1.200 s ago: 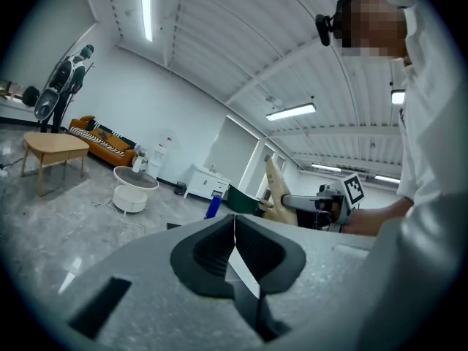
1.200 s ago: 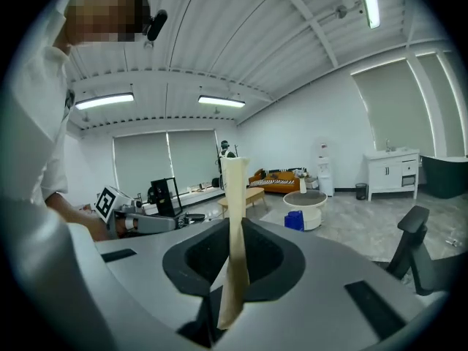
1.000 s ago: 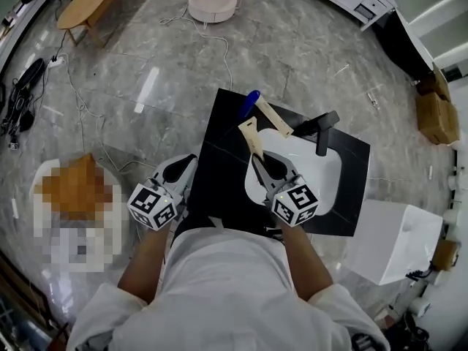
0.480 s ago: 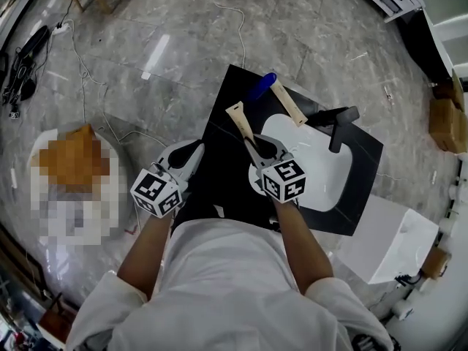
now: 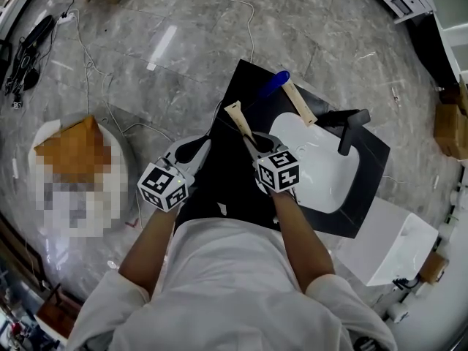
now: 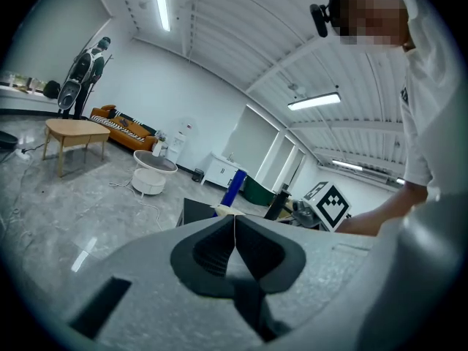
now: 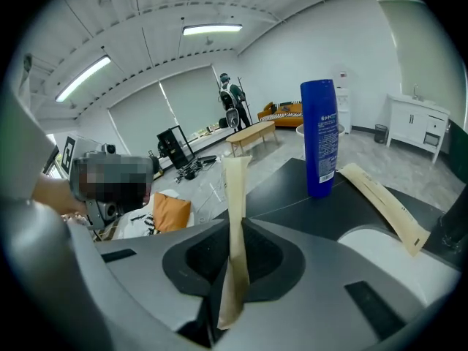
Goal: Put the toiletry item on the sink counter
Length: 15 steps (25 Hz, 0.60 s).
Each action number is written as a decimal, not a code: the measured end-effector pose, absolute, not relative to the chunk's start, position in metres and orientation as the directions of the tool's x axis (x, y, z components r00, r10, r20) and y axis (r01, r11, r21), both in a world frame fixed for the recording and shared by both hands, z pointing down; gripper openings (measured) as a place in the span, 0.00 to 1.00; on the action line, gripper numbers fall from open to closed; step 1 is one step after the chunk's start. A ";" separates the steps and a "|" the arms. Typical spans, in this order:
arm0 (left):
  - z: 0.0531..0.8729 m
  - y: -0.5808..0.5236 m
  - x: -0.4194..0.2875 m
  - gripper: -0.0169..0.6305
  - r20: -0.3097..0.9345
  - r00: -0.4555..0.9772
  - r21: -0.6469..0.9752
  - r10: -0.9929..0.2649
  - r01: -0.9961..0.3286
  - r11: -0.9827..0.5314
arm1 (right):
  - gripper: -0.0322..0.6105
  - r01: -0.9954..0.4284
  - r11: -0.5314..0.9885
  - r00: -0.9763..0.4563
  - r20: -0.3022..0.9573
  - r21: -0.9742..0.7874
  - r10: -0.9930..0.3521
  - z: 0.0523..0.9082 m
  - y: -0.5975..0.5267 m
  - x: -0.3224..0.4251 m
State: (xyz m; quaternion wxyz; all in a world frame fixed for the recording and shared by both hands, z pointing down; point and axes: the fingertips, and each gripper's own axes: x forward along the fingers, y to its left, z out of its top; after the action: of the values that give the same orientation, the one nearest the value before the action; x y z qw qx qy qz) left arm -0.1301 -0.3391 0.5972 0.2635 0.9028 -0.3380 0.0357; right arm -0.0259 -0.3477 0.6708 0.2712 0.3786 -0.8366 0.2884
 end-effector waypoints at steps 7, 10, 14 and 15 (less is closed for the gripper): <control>0.600 -0.343 -0.137 0.05 0.243 0.764 0.459 -0.597 -0.633 -0.623 | 0.12 -0.790 0.557 -0.540 0.721 -0.256 -0.435 0.694 -0.346 -0.031; 0.606 -0.341 -0.139 0.05 0.256 0.761 0.460 -0.596 -0.638 -0.617 | 0.12 -0.795 0.554 -0.522 0.744 -0.247 -0.418 0.705 -0.343 -0.029; 0.620 -0.337 -0.138 0.05 0.289 0.753 0.453 -0.591 -0.651 -0.608 | 0.12 -0.806 0.538 -0.505 0.760 -0.247 -0.409 0.716 -0.341 -0.026; 0.626 -0.336 -0.138 0.05 0.307 0.749 0.456 -0.587 -0.658 -0.599 | 0.12 -0.808 0.536 -0.502 0.763 -0.245 -0.408 0.717 -0.341 -0.026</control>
State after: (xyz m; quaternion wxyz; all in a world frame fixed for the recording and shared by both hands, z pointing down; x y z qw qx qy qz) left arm -0.1376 -0.3360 0.6256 0.2802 0.8921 -0.3489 0.0627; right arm -0.0256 -0.3409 0.7174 0.3300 0.3744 -0.8119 0.3029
